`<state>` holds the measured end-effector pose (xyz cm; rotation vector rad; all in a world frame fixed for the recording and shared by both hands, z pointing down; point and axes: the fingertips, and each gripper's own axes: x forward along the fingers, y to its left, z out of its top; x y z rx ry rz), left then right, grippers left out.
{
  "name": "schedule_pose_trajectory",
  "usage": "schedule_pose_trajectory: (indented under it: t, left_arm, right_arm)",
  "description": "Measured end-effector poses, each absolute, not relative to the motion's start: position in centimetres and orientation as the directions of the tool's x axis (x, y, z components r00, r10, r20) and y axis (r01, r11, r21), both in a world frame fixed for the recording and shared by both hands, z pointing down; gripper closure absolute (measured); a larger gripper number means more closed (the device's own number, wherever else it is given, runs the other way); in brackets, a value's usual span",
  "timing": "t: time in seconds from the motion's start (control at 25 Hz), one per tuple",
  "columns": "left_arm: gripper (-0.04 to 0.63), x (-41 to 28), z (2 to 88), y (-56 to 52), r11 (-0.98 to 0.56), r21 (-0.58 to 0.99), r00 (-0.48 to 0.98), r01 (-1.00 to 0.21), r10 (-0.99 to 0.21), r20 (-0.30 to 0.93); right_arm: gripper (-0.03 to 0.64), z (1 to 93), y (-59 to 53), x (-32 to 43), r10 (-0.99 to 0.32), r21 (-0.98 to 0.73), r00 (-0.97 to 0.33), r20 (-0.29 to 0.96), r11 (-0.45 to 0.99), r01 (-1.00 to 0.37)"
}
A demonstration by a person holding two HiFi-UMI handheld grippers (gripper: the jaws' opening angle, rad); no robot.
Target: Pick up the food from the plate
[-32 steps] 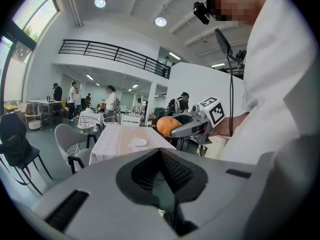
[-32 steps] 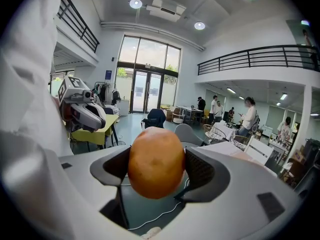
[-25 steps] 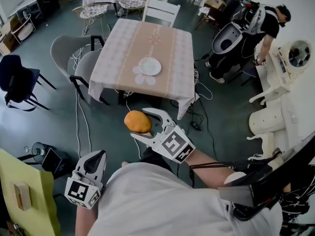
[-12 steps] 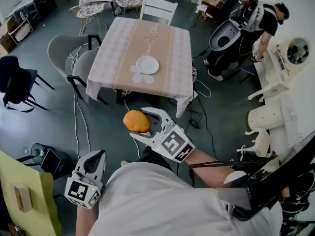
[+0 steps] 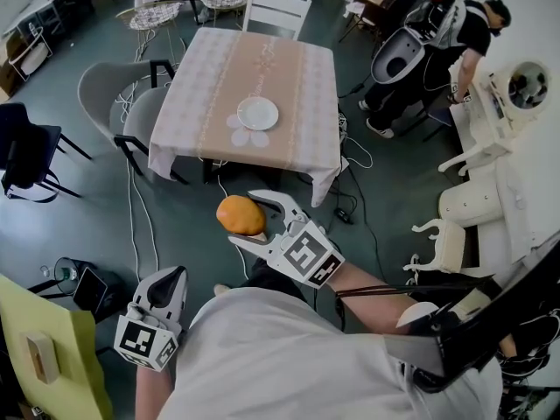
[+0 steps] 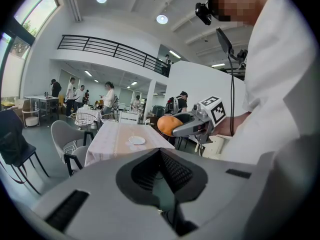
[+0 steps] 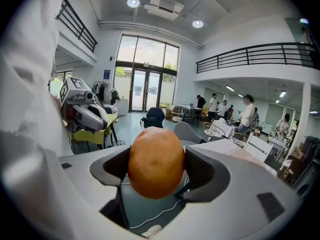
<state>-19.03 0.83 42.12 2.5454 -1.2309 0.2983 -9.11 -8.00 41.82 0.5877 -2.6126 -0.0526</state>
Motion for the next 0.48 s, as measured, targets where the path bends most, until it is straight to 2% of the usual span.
schedule_pose_trajectory:
  t: [0.48]
  left_arm:
    - [0.588,-17.5,42.1,-1.9,-0.609,0.175,0.628,-0.774,-0.705,0.329]
  right_arm:
    - [0.265,42.3,-10.7,-7.7,-0.427,0.123,-0.798,0.426,0.901,-0.416]
